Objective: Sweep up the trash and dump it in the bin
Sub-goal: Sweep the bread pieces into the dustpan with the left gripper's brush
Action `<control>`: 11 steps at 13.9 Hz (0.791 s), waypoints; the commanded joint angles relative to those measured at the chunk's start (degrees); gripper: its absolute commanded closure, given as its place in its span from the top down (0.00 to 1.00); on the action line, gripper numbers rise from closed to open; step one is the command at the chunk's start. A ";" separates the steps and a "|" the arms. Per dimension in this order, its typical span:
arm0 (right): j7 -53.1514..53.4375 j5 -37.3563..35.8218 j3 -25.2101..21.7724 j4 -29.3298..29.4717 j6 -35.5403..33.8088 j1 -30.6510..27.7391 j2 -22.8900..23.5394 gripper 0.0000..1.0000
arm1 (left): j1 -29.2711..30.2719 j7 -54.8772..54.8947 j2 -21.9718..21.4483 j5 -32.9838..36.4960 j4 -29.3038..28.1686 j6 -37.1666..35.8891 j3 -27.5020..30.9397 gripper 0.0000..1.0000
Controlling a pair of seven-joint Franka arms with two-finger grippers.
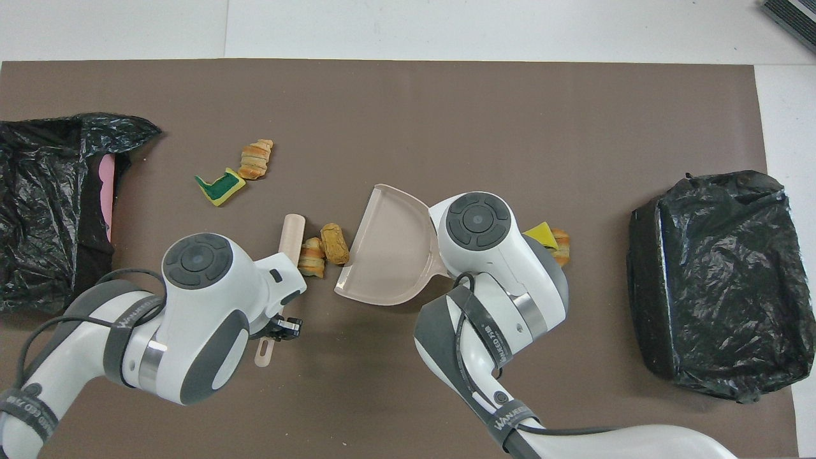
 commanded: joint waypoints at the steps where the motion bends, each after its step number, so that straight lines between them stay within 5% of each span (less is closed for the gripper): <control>1: 1.63 -1.97 0.18 -0.49 1.29 -0.44 0.64 0.00 | -7.54 -1.82 -0.78 -5.20 0.13 3.78 0.83 0.00; 6: 1.72 -1.97 0.18 -0.49 1.29 -0.44 0.64 0.00 | -12.58 -2.17 4.13 -5.48 11.28 3.45 0.83 0.00; 11: 1.72 -1.97 0.18 -0.49 1.37 -0.53 0.64 0.00 | -4.17 -1.38 4.14 -3.38 14.54 -4.62 1.45 0.00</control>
